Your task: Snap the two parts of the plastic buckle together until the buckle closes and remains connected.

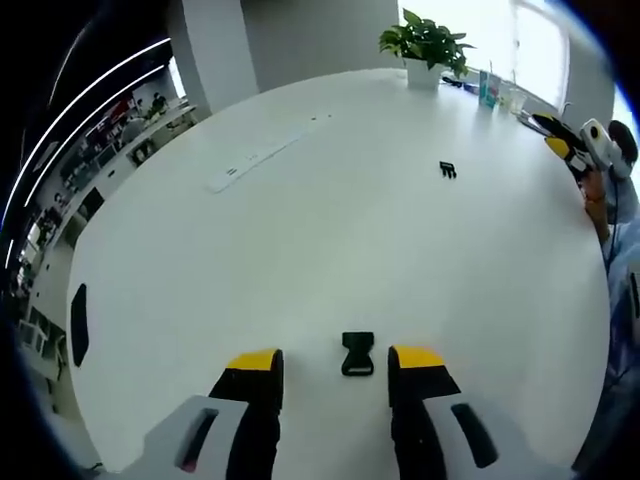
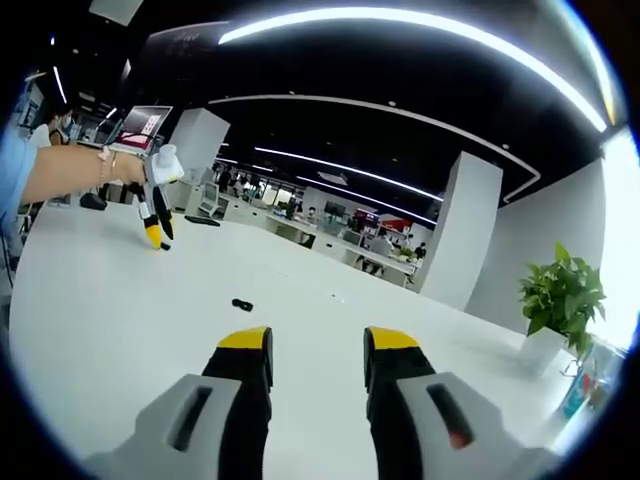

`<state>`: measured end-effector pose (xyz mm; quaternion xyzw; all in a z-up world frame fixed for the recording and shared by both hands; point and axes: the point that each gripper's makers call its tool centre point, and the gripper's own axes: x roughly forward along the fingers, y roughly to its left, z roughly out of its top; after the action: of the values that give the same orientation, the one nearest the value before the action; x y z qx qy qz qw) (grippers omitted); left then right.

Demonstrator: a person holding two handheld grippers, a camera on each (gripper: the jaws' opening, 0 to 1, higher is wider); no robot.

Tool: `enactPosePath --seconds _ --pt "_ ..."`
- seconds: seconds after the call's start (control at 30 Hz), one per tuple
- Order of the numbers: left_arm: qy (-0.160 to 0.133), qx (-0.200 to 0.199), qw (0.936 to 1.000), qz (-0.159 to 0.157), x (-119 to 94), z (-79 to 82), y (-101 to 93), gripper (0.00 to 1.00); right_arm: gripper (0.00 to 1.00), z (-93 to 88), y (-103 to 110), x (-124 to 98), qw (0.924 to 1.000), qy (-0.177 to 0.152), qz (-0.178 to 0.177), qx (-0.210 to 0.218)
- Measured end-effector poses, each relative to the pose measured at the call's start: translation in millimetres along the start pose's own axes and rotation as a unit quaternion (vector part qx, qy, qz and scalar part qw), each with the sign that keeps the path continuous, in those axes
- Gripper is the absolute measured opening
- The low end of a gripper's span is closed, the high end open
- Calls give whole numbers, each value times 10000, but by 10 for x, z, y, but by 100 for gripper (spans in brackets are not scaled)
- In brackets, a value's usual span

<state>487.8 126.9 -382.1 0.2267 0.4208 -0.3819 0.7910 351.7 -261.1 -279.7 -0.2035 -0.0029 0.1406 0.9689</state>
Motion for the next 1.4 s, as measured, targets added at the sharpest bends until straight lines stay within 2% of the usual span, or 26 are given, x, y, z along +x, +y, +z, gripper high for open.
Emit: enactPosePath --seconds 0.17,0.5,0.8,0.9,1.13,1.4 --pt "73 -7 9999 -122 38 36 43 38 36 -10 10 20 10000 23 37 -20" --pt "323 13 9989 -342 58 17 -60 30 36 -26 20 49 10000 36 57 -19" --pt "673 72 9970 -375 71 37 -7 25 36 -44 33 63 10000 58 69 -35" --pt "792 149 9958 -440 74 47 -18 21 36 -44 32 63 10000 54 70 -37" --pt "1003 127 9939 -449 72 40 -46 19 36 -46 38 61 9999 56 86 -49" --pt "1235 168 9910 -494 64 26 -78 10 36 -43 35 60 9999 53 102 -55"
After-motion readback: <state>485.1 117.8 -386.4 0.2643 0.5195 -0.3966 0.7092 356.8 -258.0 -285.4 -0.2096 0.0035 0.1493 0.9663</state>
